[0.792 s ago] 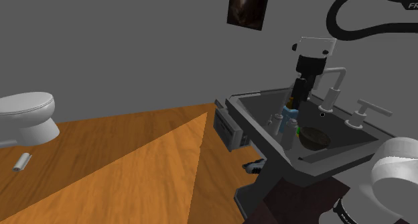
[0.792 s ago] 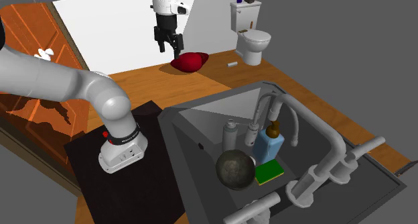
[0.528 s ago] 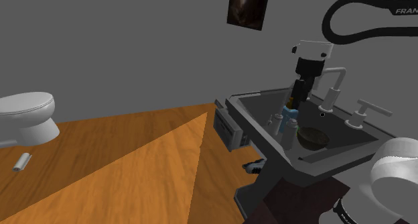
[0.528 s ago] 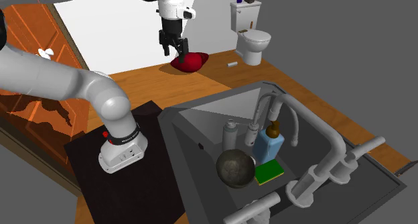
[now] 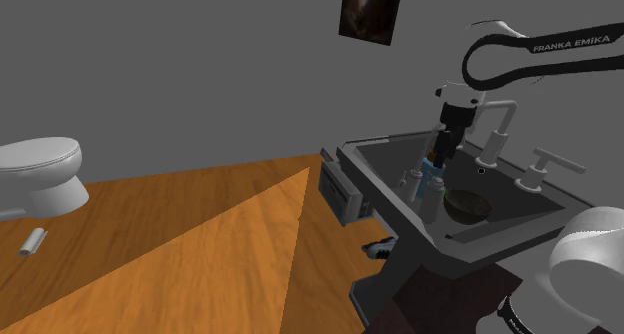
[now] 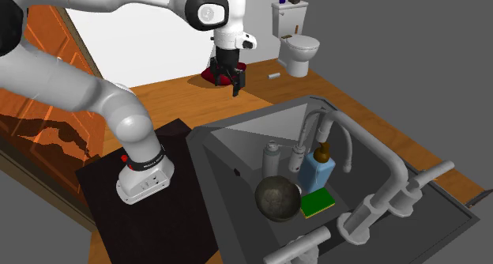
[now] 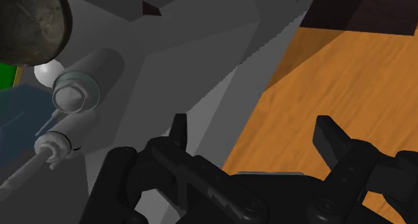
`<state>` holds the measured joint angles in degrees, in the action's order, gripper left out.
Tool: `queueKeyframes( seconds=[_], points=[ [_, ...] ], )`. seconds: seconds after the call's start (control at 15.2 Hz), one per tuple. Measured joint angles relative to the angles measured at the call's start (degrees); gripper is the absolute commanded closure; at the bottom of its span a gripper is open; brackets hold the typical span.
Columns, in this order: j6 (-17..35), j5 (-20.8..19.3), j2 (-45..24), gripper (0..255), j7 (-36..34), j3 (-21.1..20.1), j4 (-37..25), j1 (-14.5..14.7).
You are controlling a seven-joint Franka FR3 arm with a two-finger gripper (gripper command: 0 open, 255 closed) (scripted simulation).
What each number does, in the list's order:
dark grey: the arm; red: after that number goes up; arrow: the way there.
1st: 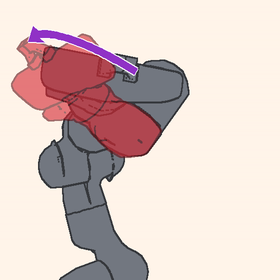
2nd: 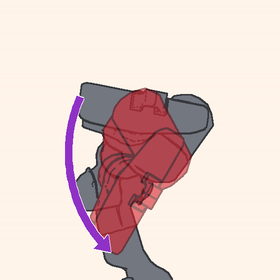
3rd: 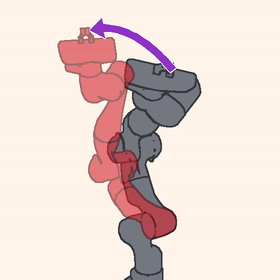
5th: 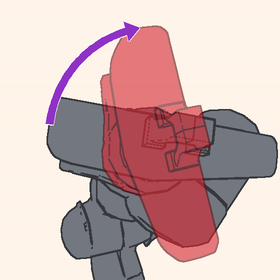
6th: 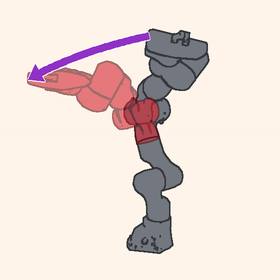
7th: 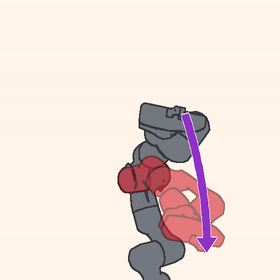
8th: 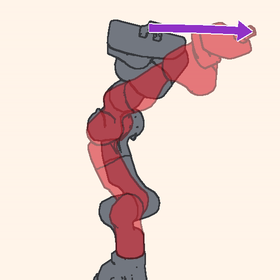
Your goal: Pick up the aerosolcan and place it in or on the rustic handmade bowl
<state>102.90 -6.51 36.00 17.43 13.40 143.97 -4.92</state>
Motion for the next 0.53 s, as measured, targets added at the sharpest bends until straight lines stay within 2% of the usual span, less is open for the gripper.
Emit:
queueKeyframes(
  seconds=[0.53],
  points=[
    [10.92,-1.5,-12.48,0,9.38,9.47,-1.5,-2.22]
  ],
)
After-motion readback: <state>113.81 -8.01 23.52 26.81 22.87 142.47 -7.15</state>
